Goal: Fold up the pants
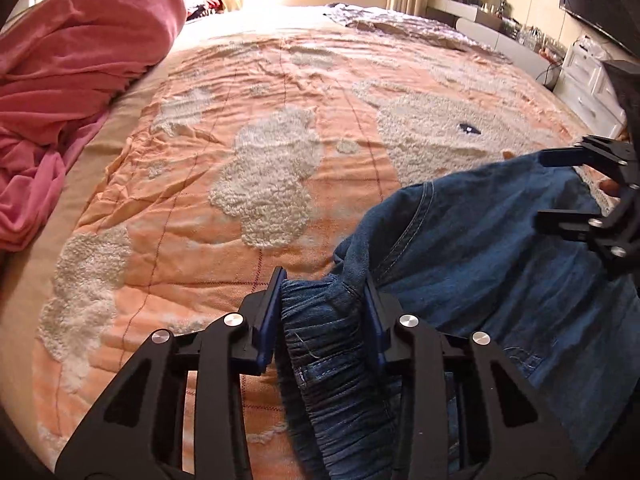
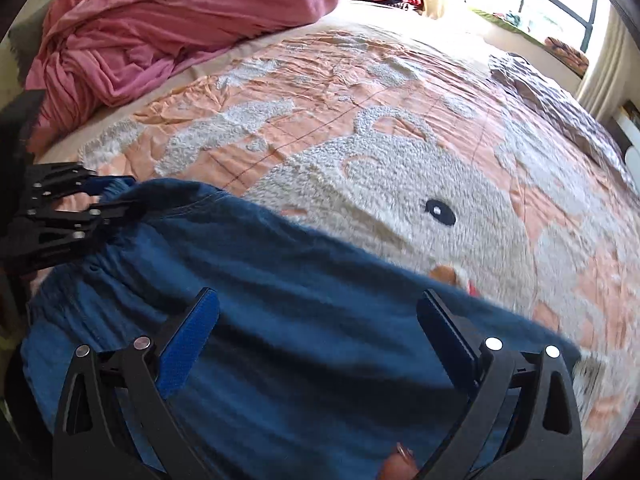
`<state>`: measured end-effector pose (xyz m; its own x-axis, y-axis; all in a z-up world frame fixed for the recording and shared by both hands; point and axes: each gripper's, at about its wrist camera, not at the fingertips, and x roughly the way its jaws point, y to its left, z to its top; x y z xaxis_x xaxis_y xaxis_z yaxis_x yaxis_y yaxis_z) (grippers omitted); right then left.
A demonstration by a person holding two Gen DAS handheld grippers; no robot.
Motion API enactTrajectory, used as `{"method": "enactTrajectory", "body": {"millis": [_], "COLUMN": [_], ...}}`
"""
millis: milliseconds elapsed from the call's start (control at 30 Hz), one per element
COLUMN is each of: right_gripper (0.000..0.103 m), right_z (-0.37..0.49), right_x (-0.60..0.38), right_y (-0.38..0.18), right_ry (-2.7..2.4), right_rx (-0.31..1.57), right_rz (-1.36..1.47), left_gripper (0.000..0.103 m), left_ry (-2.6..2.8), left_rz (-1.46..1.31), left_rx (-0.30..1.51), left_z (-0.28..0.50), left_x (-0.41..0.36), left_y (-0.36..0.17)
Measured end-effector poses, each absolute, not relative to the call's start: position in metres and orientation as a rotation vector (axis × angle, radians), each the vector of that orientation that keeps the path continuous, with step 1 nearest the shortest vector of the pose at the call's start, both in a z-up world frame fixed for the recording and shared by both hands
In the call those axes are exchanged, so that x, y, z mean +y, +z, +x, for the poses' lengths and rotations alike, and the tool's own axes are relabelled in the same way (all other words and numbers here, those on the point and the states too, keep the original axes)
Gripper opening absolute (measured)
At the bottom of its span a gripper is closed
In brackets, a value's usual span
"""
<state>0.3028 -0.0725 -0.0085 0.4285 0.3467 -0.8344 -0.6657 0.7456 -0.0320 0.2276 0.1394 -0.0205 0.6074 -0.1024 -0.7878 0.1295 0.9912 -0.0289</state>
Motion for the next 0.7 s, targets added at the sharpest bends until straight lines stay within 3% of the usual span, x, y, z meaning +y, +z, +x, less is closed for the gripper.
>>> {"method": "enactTrajectory", "body": {"millis": [233, 300, 333, 367, 400, 467, 567, 700], "right_gripper": [0.096, 0.073, 0.069, 0.057, 0.039, 0.021, 0.008, 0.006], "right_z": [0.327, 0.327, 0.326, 0.325, 0.322, 0.313, 0.296, 0.271], "right_x": [-0.045, -0.033, -0.029, -0.024, -0.021, -0.017, -0.022, -0.041], "right_y": [-0.014, -0.017, -0.020, -0.022, -0.024, -0.025, -0.020, -0.006], "right_ry": [0.751, 0.783, 0.797, 0.804, 0.823, 0.858, 0.843, 0.773], "right_rx": [0.928, 0.920, 0.928, 0.933, 0.940, 0.930, 0.876, 0.815], "right_rz": [-0.571, -0.633, -0.654, -0.675, -0.684, -0.684, -0.667, -0.553], "left_gripper": [0.026, 0.026, 0.026, 0.026, 0.026, 0.026, 0.026, 0.026], "left_ry": [-0.135, -0.139, -0.140, -0.146, -0.152, -0.146, -0.119, -0.113], "left_rz": [0.071, 0.078, 0.077, 0.080, 0.086, 0.101, 0.121, 0.134], "left_rx": [0.818, 0.782, 0.773, 0.767, 0.763, 0.765, 0.769, 0.745], "left_z": [0.209, 0.202, 0.201, 0.200, 0.199, 0.198, 0.199, 0.189], "left_x": [0.132, 0.130, 0.130, 0.129, 0.127, 0.126, 0.129, 0.127], "left_y": [-0.005, 0.000, 0.002, 0.003, 0.003, 0.001, -0.001, 0.005]}}
